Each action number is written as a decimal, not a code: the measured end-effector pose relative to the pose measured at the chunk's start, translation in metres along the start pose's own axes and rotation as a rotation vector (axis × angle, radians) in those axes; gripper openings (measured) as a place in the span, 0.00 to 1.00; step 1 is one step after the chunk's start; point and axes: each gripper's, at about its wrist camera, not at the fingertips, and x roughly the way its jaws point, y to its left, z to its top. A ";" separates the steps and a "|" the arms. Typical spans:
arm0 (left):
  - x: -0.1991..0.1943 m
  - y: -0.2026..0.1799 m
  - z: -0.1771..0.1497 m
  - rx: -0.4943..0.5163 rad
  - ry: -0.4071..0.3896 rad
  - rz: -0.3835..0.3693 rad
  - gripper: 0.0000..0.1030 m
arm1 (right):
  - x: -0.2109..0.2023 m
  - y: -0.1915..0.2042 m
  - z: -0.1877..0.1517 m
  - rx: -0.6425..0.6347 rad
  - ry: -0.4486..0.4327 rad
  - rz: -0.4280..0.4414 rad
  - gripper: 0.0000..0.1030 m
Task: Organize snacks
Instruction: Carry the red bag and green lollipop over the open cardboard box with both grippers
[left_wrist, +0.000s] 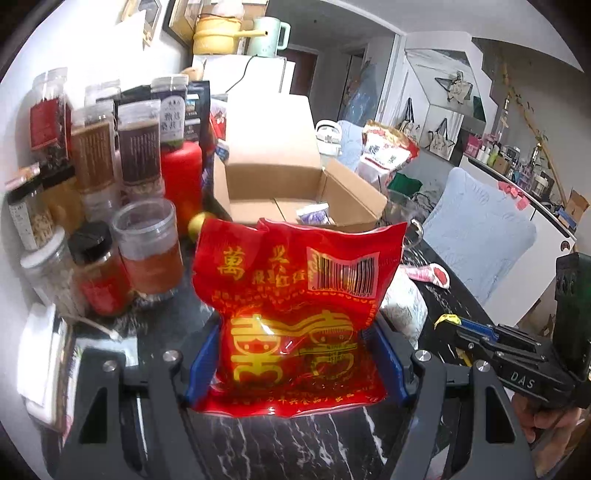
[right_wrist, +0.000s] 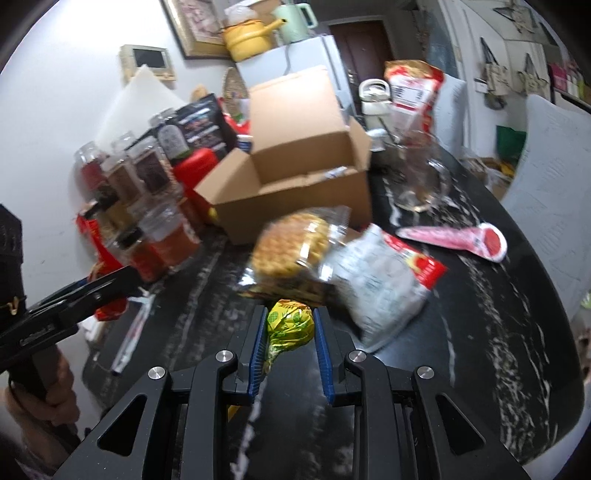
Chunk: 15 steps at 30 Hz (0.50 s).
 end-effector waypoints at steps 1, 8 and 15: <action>-0.001 0.001 0.003 0.002 -0.005 0.000 0.71 | 0.001 0.004 0.003 -0.006 -0.004 0.011 0.24; 0.001 0.004 0.031 0.015 -0.053 -0.008 0.71 | 0.008 0.023 0.030 -0.055 -0.032 0.065 0.24; 0.014 0.004 0.063 0.028 -0.095 -0.026 0.71 | 0.016 0.032 0.064 -0.104 -0.064 0.100 0.24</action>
